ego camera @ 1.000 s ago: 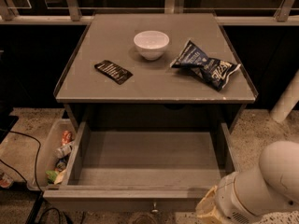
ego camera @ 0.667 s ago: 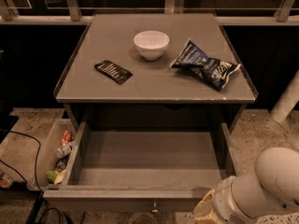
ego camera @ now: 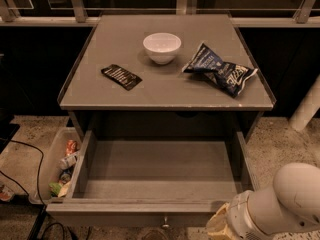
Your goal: Close top drawer
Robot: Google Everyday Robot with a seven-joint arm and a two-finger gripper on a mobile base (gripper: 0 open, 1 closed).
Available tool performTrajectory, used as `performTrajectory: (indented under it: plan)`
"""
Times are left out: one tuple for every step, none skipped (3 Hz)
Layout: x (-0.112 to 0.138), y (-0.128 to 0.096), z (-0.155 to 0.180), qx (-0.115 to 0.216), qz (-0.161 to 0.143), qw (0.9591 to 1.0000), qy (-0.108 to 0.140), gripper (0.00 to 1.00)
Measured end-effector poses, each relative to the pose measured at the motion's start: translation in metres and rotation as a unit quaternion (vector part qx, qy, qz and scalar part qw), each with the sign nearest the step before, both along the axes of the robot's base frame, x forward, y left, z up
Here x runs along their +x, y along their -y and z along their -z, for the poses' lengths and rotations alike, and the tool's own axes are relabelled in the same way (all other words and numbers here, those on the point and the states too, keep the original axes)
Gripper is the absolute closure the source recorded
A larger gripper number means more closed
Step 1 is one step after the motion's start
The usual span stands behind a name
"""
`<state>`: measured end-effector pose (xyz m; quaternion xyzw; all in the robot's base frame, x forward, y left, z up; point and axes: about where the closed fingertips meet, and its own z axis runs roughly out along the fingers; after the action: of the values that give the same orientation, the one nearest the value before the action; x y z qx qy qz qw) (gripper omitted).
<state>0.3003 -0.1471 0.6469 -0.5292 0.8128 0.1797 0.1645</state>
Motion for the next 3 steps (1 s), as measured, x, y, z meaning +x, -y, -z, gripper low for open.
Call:
performTrajectory:
  plan:
    - [0.0000,0.0000,0.0000,0.000,0.000,1.0000,0.000,0.59]
    - [0.0000,0.0000,0.0000,0.000,0.000,1.0000,0.000,0.35]
    - [0.0001,-0.0001,-0.0001,0.000,0.000,1.0000,0.000,0.12]
